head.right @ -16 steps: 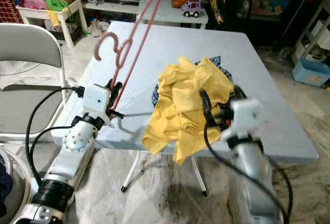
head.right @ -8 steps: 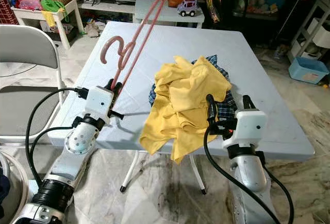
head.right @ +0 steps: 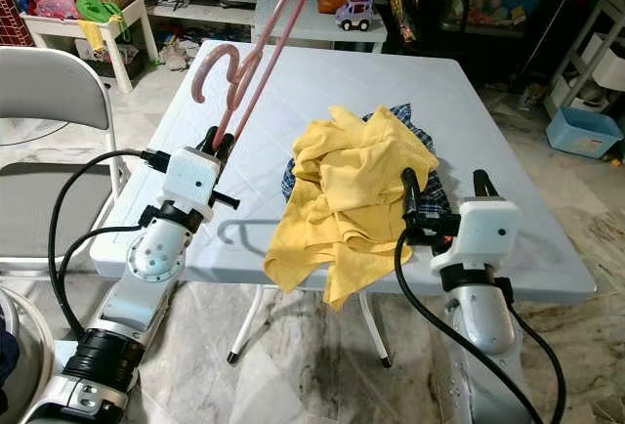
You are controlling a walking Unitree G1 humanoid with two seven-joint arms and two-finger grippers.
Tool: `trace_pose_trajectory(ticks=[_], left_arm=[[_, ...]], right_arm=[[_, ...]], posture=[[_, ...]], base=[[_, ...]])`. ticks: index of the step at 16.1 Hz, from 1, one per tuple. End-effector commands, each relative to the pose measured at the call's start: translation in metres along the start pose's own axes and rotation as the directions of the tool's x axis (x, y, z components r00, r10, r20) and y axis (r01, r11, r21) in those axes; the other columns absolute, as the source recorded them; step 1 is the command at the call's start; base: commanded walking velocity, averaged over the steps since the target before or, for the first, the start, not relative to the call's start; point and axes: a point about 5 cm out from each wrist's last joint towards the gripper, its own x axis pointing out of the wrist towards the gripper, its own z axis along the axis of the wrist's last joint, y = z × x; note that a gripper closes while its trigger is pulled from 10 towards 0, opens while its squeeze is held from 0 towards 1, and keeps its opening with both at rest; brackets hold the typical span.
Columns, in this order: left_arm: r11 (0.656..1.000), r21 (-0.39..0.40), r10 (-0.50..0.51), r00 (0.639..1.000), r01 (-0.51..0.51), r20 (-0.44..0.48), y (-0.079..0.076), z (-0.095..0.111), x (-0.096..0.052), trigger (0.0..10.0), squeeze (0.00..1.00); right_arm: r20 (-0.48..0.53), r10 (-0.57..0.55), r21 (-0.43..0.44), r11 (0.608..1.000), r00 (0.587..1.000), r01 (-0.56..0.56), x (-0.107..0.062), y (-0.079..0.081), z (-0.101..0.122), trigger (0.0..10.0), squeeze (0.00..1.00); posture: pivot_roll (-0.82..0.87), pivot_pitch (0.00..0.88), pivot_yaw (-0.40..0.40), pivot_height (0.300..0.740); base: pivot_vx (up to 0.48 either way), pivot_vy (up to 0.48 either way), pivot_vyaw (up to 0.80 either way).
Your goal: Hang hanger
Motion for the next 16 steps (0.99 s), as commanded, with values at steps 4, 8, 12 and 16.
trace_pose_trajectory(ticks=[4,8,12,16], left_arm=[[1.0,0.001,-0.019,1.0,0.019,0.005,-0.0027,0.0019,0.0023,10.0,0.0],[1.0,0.002,-0.031,1.0,0.031,0.004,-0.0039,0.0015,0.0031,10.0,0.0],[0.999,0.003,-0.043,0.999,0.043,0.002,-0.0043,0.001,0.0031,10.0,0.0],[0.998,0.002,-0.06,0.998,0.06,0.004,-0.006,0.0014,0.0052,10.0,0.0]], right_arm=[[-0.001,-0.031,-0.008,0.999,1.0,0.031,0.0023,-0.0066,-0.0003,10.0,0.0],[0.0,-0.044,-0.004,0.999,0.999,0.044,0.0014,-0.0071,-0.001,10.0,0.0],[0.001,-0.051,0.003,0.999,0.999,0.051,0.0007,-0.0055,-0.0021,10.0,0.0],[0.004,-0.067,0.001,0.998,0.998,0.067,-0.0002,-0.0076,-0.0021,10.0,0.0]], posture=[[0.09,0.01,-0.078,0.74],[0.09,0.01,-0.067,0.74],[0.09,0.009,-0.057,0.74],[0.08,0.001,-0.046,0.74]], base=[[0.0,0.0,0.0],[-0.191,0.0,0.0],[-0.273,0.0,0.0],[-0.297,0.0,0.0]])
